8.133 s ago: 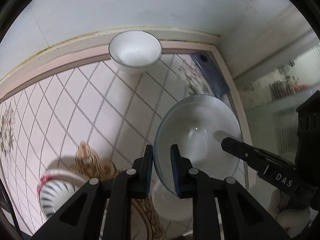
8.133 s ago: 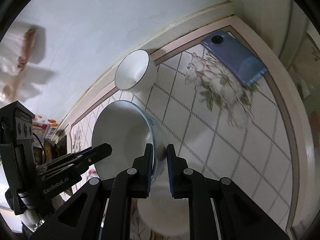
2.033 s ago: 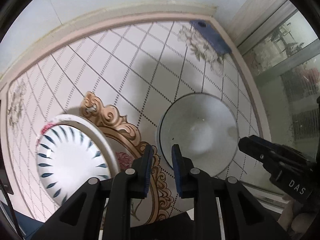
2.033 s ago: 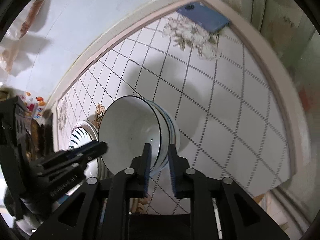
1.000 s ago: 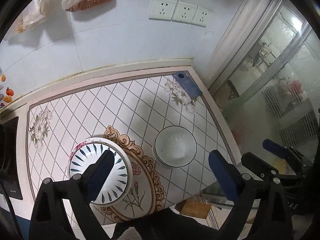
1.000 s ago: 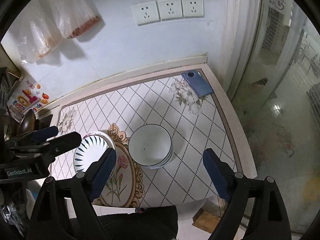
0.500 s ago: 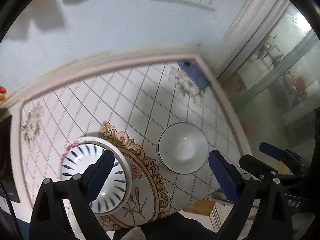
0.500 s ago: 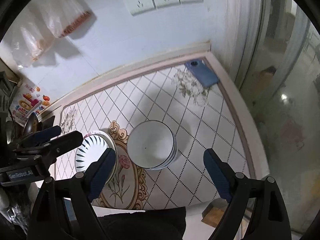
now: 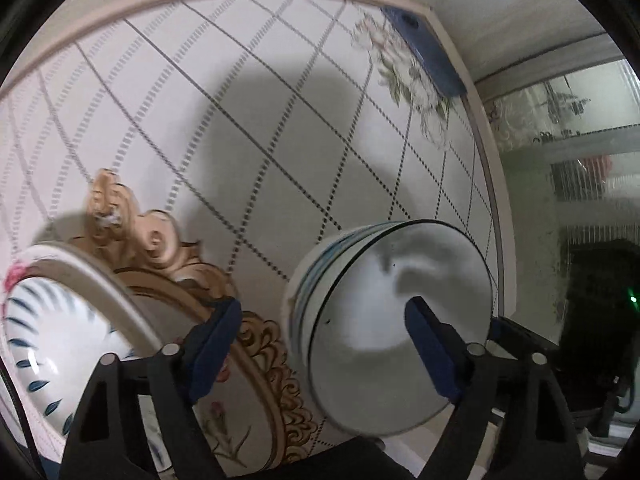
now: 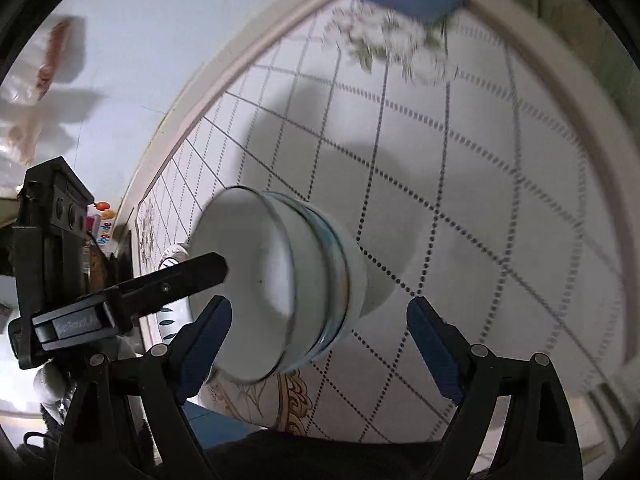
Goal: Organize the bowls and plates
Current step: 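Close both grippers on the rim of the nested bowl stack, then carry the nested bowls with both grippers and lower them onto the plate stack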
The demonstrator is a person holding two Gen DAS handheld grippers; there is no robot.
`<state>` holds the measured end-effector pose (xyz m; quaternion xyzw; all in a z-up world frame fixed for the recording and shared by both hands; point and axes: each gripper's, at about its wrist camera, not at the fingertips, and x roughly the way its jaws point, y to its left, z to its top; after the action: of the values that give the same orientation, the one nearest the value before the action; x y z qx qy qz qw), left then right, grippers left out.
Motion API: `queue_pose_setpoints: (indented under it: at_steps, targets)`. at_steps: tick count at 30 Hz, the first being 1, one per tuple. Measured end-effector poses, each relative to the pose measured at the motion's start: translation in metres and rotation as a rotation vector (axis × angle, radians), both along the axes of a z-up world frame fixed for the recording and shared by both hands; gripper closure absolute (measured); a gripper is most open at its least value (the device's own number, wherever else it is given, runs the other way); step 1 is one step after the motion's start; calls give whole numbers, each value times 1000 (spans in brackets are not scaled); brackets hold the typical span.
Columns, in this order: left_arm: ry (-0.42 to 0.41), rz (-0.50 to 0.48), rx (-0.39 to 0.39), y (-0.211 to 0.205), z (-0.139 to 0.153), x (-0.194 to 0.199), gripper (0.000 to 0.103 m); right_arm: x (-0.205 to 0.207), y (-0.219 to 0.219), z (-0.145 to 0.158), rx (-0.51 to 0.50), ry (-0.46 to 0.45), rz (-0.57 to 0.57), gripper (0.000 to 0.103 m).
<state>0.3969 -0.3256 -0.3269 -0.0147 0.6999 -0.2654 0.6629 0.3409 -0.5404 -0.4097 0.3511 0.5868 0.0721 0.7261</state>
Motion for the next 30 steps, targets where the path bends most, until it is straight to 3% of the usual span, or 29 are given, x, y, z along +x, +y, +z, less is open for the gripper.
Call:
queue_pose_setpoints:
  at_steps: [4,6,8,17,30]
  targets:
    - [25,-7,-7,-8,-13,3,30,11,5,-31,60,33,21,13]
    - [46,-13,-13,-10,-19,3,42,16,7,-39,76,38,26,19]
    - [34,-16,-9,-13,-21,3,44,20,11,-46,104,43,36,41]
    - [11,30,-5,-3,-18,-1,50,25,23,-52,90,35,34,42]
    - [-19,111,-6,38,7,8,50,41,45,-33,74,17,82,42]
